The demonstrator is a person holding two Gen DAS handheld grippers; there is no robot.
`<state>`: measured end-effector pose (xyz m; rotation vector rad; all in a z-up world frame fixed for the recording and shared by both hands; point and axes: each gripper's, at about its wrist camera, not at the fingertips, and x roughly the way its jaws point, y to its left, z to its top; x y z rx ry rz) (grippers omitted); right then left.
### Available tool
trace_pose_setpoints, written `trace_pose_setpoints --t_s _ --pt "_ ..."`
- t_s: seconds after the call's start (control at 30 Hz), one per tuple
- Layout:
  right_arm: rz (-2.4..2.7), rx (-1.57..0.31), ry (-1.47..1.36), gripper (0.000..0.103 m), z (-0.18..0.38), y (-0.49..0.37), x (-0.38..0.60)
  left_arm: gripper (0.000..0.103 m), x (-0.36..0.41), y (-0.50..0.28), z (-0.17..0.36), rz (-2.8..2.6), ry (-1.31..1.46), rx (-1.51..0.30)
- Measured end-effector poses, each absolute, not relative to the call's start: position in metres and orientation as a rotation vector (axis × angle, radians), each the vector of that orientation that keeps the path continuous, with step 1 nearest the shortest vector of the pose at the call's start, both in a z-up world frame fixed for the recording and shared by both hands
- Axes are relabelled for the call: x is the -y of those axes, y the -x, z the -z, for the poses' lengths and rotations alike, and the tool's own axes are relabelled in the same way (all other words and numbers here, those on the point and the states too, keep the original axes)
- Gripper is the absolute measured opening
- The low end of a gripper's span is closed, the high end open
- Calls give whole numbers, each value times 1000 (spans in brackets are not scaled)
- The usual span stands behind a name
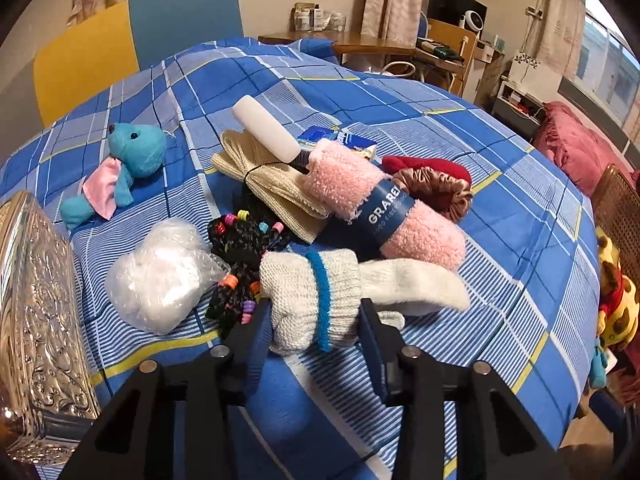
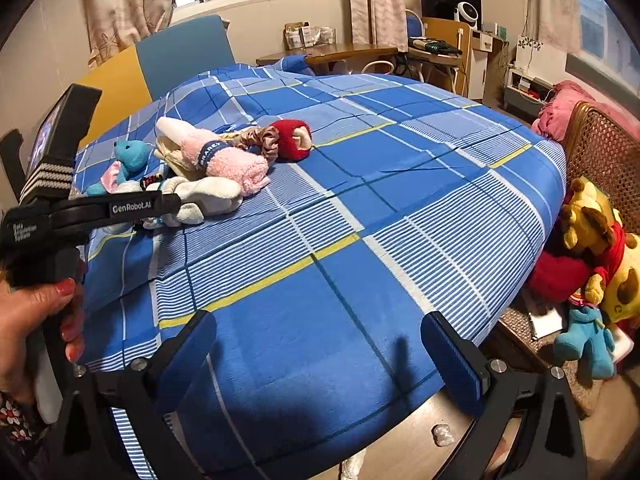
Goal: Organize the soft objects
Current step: 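Move the left tool over the white knit glove, then close the left gripper on the white knit glove while the right tool approaches the pink fuzzy roll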
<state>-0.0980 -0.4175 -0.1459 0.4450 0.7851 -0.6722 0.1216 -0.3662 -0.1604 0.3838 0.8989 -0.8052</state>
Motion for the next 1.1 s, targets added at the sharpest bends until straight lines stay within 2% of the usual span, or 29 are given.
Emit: trace_pose_setpoints --t_s 0.3,0.53,0.63,0.8,0.87,0.93,1.07,1.1 --pt "650 -735 -402 103 135 82 423 27 339 -111 166 836 -348 -895" --pt "605 -687 -388 103 121 59 438 25 308 -99 166 826 -309 -894" --pt "561 -662 -349 95 112 34 445 25 292 -93 165 819 -280 -892" --pt "475 -691 -270 95 110 -28 458 25 268 -81 165 807 -266 -878" --pt "471 -742 -230 91 118 -55 462 25 262 -79 164 804 -262 -877" --pt "467 -798 -191 83 129 -76 463 25 256 -78 165 801 -250 -878" --pt "476 -885 -165 73 151 -94 468 25 248 -77 165 800 -235 -879" --pt "472 -897 -183 63 157 -95 471 25 247 -76 165 803 -236 -878"
